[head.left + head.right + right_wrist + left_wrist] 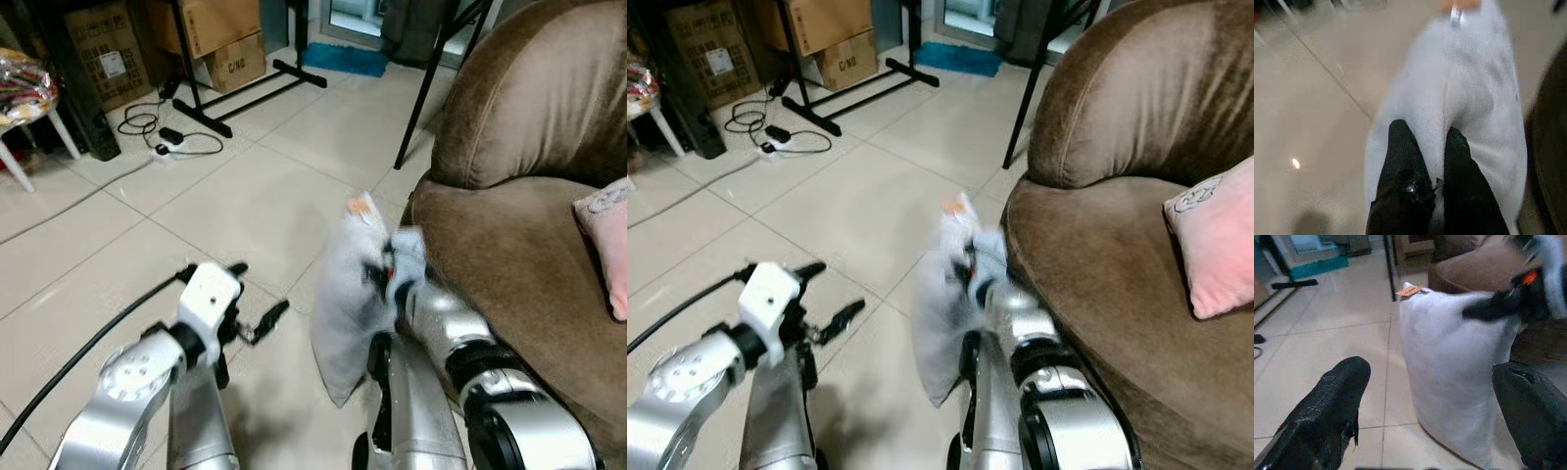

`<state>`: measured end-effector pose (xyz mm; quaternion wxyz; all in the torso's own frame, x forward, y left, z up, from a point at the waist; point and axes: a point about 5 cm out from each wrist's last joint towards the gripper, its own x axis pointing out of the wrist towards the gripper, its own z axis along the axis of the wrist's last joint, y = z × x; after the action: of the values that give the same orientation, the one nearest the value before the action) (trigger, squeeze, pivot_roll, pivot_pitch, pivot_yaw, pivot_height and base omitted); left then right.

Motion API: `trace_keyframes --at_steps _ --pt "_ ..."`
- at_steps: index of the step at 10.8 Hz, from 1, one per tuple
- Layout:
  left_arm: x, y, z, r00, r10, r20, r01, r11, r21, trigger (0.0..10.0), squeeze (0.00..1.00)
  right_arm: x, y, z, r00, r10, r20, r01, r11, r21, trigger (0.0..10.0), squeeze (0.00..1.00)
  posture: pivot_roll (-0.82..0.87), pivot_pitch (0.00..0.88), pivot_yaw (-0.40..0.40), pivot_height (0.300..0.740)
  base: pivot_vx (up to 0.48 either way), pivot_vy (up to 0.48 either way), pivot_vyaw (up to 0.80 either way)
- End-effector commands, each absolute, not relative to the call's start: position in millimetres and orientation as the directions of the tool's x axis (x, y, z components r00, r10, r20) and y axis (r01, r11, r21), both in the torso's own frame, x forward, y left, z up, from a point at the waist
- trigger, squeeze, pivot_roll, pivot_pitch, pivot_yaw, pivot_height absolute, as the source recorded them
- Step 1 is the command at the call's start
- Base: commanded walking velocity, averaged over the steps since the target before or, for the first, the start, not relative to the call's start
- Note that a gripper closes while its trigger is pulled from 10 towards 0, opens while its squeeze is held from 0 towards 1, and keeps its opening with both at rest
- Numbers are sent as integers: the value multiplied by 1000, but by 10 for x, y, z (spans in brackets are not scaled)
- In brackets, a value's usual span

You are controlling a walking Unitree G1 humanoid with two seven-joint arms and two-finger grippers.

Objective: Move the pillow to the sofa from floor

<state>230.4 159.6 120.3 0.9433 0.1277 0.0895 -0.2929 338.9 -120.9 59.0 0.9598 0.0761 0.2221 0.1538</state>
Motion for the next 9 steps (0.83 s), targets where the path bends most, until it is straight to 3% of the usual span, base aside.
trace_keyframes --at_steps 1,2,3,5,9 --pt "2326 1633 1208 832 -502 -237 548 809 211 10000 0 3443 -1300 866 912 316 -261 -252 934 251 0 0 -1 0 -51 436 0 0 0" --pt "2349 1656 1211 849 -479 -221 523 821 229 10000 0 3378 -1342 1072 945 300 -131 -241 909 339 10000 0 -8 0 -47 436 0 0 0" --pt "2373 1673 1226 872 -449 -192 486 838 246 10000 0 3227 -1365 1263 951 307 -38 -279 904 323 10000 0 -13 0 -51 436 0 0 0" --pt "2468 1689 1291 916 -380 -127 400 871 283 10000 0 3008 -1336 1338 955 297 -22 -286 933 217 10000 0 -7 0 -60 456 0 0 0" --pt "2442 1702 1290 938 -333 -98 347 894 285 10000 0 2936 -1333 1369 964 257 -68 -235 943 234 10000 0 -6 0 -58 516 0 0 0"
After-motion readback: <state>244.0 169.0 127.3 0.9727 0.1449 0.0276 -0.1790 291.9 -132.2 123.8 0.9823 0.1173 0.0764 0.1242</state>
